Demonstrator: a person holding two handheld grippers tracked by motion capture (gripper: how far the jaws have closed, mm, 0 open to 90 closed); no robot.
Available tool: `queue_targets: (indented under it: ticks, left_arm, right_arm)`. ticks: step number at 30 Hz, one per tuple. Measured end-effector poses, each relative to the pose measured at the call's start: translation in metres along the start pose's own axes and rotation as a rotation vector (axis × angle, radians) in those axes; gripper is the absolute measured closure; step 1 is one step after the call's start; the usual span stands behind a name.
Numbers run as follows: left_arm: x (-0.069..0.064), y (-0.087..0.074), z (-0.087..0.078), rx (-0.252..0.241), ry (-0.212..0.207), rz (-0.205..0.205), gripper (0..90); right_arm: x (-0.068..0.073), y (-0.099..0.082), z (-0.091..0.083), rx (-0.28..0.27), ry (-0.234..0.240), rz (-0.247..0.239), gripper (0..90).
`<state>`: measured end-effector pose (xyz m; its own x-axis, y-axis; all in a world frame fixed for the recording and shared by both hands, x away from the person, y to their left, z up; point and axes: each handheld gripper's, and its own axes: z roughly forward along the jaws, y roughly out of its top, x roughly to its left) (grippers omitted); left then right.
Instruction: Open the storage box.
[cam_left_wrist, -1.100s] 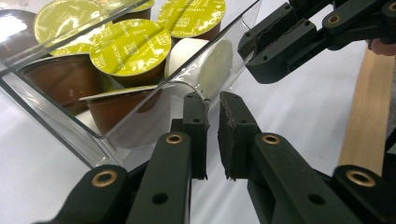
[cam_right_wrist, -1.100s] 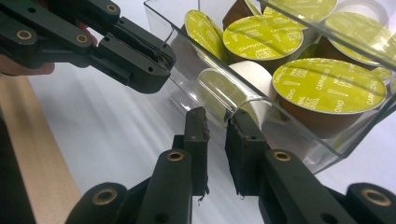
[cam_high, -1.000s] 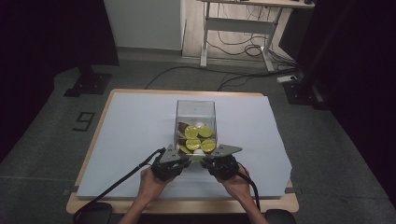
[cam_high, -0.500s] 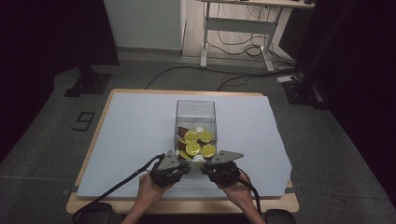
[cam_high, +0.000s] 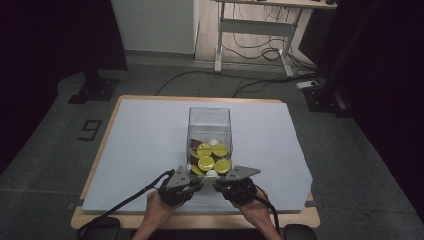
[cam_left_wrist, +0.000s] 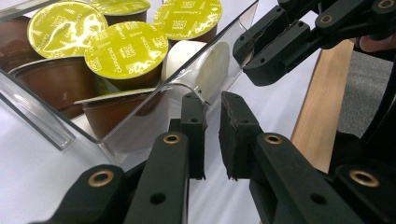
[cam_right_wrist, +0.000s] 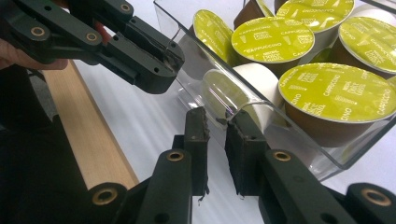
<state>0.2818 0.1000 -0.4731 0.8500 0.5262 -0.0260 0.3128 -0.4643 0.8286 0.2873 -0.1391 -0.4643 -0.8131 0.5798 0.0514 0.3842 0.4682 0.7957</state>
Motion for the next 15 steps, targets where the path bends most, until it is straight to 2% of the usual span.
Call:
queue_targets:
  ticks: [15]
  left_arm:
    - [-0.014,-0.004,-0.007,0.012,-0.013,0.013,80.4]
  right_arm:
    - [0.011,-0.006,-0.008,0.011,0.014,-0.013,78.5]
